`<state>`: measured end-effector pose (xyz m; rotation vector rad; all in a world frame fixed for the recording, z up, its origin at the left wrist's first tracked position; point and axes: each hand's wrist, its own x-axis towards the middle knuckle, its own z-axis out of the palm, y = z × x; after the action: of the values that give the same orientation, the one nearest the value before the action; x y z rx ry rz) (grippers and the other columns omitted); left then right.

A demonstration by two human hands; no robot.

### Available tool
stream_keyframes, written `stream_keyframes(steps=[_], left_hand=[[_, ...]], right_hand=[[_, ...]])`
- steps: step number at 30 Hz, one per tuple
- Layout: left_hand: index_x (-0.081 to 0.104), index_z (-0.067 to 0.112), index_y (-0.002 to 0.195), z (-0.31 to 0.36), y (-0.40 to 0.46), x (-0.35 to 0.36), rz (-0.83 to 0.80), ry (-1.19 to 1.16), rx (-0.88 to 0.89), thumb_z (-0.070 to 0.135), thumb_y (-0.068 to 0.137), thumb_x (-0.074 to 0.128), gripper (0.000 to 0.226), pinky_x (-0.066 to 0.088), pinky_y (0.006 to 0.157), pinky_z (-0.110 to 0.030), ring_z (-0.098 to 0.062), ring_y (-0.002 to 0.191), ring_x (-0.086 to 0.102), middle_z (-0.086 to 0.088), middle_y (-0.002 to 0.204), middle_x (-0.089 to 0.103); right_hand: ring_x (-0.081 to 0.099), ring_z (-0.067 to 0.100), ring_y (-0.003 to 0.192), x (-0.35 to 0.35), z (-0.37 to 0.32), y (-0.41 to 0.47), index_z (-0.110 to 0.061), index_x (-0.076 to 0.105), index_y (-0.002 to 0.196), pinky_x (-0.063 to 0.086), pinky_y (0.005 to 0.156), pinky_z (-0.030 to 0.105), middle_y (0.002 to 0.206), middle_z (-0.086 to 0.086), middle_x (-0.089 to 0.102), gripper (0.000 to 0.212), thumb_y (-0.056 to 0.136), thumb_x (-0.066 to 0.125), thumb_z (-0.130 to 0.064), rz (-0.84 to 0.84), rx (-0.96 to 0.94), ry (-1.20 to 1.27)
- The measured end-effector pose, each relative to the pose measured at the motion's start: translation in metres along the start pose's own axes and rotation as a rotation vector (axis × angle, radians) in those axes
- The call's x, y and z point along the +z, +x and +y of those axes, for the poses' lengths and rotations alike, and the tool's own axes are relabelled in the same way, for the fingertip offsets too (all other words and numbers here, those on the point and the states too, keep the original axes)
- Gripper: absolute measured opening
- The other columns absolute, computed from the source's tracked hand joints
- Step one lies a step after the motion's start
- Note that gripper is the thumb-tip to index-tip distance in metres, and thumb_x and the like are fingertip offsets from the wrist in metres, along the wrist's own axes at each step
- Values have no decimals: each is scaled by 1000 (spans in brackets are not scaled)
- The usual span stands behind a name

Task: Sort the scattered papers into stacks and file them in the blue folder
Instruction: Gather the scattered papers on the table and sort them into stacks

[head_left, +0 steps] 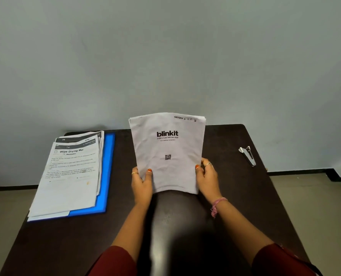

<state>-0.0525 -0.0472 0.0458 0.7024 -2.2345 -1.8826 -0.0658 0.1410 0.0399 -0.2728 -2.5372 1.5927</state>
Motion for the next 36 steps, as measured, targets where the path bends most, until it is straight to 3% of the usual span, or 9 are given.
stream_keyframes(steps=[2, 5, 9, 14, 20, 25, 29, 33, 36], left_hand=[[42, 3, 136, 2, 10, -19, 18, 11, -23, 15, 94, 57, 46, 41, 103, -38, -28, 120, 51, -12, 132, 52], [43, 7, 137, 2, 26, -55, 37, 19, -41, 14, 92, 59, 48, 41, 104, -39, -27, 120, 51, -9, 133, 53], [47, 11, 133, 0, 52, -117, 61, 69, -110, 13, 89, 59, 45, 44, 102, -41, -28, 115, 54, -7, 128, 56], [49, 9, 129, -8, 81, -195, 67, 125, -197, 8, 89, 56, 41, 43, 88, -32, -24, 102, 54, -6, 119, 58], [54, 6, 121, -25, 116, -264, 88, 188, -314, 1, 87, 54, 34, 43, 82, -30, -24, 97, 56, -5, 112, 61], [65, 8, 103, -49, 143, -305, 81, 252, -411, 1, 81, 54, 25, 45, 73, -28, -30, 91, 64, -8, 99, 69], [55, 12, 82, -56, 155, -319, 64, 294, -464, -2, 83, 53, 15, 41, 71, -28, -27, 82, 57, -6, 84, 61], [56, 4, 99, -64, 168, -326, 53, 341, -477, -2, 84, 52, 17, 44, 75, -31, -31, 90, 59, -12, 93, 61], [54, 4, 103, -69, 176, -329, 43, 397, -497, 1, 83, 52, 20, 46, 82, -34, -35, 101, 58, -16, 104, 61]], right_hand=[[59, 17, 84, 13, -11, 2, -11, 60, 115, 51, 82, 32, 105, 10, 63, 23, 95, 51, -7, -12, 46, 38], [63, 10, 82, 38, -33, -1, -20, 59, 105, 52, 76, 21, 99, 0, 66, 19, 95, 52, -6, -93, 157, 160], [68, 16, 90, 93, -56, -9, -16, 61, 107, 56, 81, 31, 101, 0, 71, 21, 93, 53, -4, -206, 285, 250], [67, 16, 85, 164, -84, -26, -9, 59, 111, 53, 68, 19, 97, 3, 70, 21, 93, 53, 0, -339, 376, 294], [65, 21, 82, 243, -107, -39, -5, 58, 111, 51, 59, 20, 93, 8, 68, 22, 92, 50, 4, -452, 471, 264], [56, 15, 65, 289, -116, -47, -9, 57, 105, 48, 53, 28, 77, 3, 60, 22, 90, 48, 5, -507, 550, 165], [48, 10, 62, 314, -119, -49, -11, 53, 98, 47, 49, 24, 71, -2, 47, 20, 89, 49, 6, -479, 566, 86], [47, 12, 64, 329, -121, -47, -16, 52, 84, 51, 55, 30, 71, -1, 47, 23, 88, 48, 7, -476, 565, 34], [46, 11, 65, 334, -120, -44, -15, 52, 92, 51, 58, 29, 72, -1, 47, 21, 88, 49, 5, -457, 549, 15]])
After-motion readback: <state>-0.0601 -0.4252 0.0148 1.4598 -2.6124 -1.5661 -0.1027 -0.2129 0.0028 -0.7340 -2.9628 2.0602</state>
